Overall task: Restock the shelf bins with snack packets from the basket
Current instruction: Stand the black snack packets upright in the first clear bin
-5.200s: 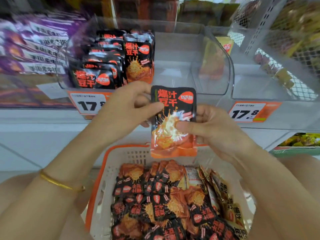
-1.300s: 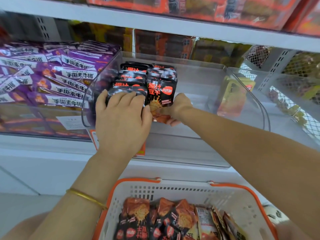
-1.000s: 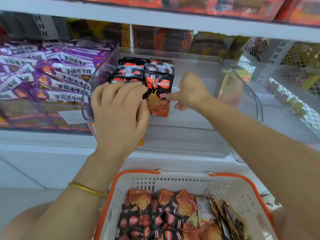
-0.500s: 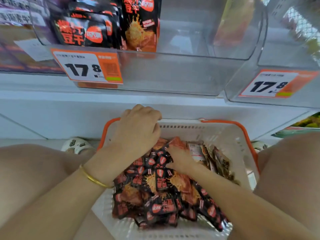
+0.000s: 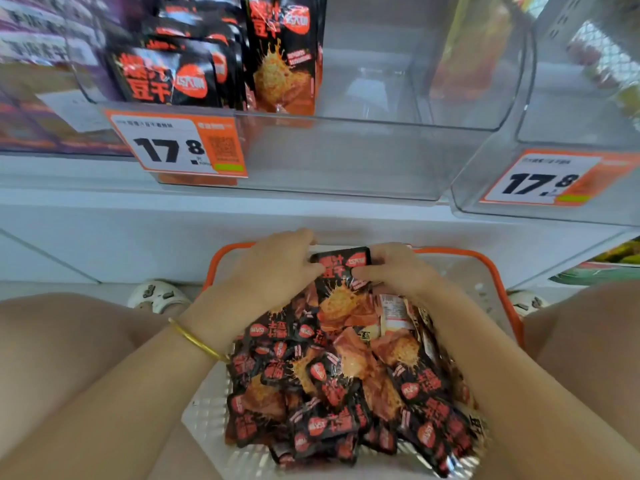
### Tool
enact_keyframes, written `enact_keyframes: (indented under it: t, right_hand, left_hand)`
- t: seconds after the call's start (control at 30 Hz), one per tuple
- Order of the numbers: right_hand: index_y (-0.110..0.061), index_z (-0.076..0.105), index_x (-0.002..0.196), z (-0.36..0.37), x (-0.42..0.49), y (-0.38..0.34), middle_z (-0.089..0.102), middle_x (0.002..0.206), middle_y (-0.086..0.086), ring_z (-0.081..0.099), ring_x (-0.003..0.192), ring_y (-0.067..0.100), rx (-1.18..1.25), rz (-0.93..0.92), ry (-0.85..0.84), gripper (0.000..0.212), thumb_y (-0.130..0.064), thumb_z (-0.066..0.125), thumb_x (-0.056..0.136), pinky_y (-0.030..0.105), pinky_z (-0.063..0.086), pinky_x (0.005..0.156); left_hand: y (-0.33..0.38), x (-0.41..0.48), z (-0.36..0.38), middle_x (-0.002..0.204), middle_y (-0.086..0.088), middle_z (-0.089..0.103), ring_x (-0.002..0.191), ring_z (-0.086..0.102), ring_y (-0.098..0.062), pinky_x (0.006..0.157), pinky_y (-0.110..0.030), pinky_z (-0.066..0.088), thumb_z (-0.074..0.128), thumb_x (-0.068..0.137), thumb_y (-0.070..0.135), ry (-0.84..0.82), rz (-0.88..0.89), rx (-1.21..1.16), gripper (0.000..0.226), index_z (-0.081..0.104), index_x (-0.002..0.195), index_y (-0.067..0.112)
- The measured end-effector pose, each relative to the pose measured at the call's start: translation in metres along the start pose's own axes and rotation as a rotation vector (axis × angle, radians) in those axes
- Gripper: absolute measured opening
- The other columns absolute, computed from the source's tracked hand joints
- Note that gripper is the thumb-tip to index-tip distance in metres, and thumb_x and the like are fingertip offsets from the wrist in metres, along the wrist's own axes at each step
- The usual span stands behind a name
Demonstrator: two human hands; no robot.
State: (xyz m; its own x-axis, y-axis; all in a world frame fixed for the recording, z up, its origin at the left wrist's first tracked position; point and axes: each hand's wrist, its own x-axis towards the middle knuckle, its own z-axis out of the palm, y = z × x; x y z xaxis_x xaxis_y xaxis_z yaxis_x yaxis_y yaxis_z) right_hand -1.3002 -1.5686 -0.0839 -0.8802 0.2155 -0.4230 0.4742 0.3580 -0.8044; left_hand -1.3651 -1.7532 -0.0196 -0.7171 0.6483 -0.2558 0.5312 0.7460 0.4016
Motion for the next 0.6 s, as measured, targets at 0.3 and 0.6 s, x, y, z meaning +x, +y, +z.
enact_keyframes:
  t: [0.3,0.6]
  right_hand:
    - [-0.017,0.067,0.101,-0.012,-0.049,-0.055,0.071,0.095,0.009,0.067,0.086,0.023,0.421,0.006,-0.140,0.018,-0.012,0.069,0.083,0.050,0.050,0.094]
    - [-0.012,0.067,0.078,-0.048,-0.090,-0.163,0.069,0.063,-0.002,0.064,0.052,0.007,0.451,-0.302,-0.042,0.013,-0.011,0.068,0.065,0.021,0.053,0.048]
  left_hand:
    - [0.006,-0.010,-0.029,0.089,-0.011,0.067,0.077,0.065,-0.025,0.078,-0.043,0.053,0.073,0.079,0.013,0.153,0.005,-0.583,0.022,0.055,0.084,0.024]
    - [0.019,-0.035,-0.114,0.073,-0.001,0.063,0.057,0.055,-0.004,0.054,-0.018,0.047,0.064,0.088,0.014,0.674,0.209,-0.734,0.015,0.057,0.099,0.019]
